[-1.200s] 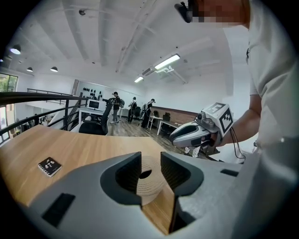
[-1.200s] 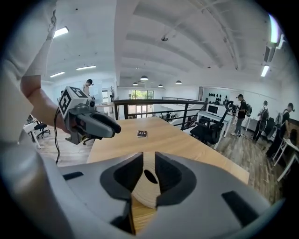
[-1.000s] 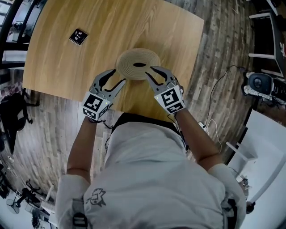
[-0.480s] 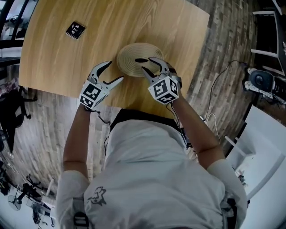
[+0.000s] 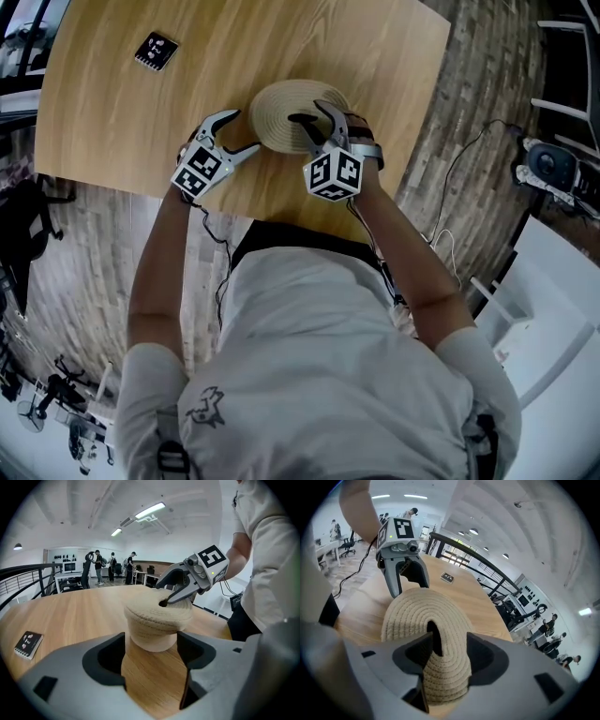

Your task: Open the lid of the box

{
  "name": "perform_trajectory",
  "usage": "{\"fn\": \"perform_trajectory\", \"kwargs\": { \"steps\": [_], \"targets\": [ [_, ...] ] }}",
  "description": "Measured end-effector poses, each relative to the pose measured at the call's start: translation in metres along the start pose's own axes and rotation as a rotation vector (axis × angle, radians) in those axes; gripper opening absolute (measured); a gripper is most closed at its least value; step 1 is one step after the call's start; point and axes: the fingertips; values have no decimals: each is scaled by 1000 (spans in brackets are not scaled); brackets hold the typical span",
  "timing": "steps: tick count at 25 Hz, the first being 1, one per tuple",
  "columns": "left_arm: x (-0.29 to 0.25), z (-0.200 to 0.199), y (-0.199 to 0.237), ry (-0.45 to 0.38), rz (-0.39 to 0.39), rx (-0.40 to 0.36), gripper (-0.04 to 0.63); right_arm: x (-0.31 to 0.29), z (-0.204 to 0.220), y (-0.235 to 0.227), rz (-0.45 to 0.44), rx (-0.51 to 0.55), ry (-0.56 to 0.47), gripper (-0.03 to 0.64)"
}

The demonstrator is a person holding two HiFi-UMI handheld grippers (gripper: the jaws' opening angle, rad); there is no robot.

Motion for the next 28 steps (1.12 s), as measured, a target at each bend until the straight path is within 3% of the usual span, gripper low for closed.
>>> {"fn": "perform_trajectory", "kwargs": {
  "steps": [9, 16, 21, 28],
  "targets": [
    [-12, 5, -2, 37, 76, -48, 341, -23, -11, -4, 19, 205, 68, 229],
    [-20, 7, -4, 65, 91, -74, 339, -26, -15, -5, 82, 246, 38, 221],
    [-22, 8, -4, 71, 86, -76, 336, -22, -16, -1, 133, 266, 8, 172],
    [-23, 9, 2, 71, 67, -85, 291, -19, -15, 1, 140, 263, -17, 119]
  ]
}}
Point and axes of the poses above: the fingertips, and each gripper's own axes: x backward along the fingers, y to its left, z out of its underside, and after that the axes turned 9 degrees about -z, right-handed
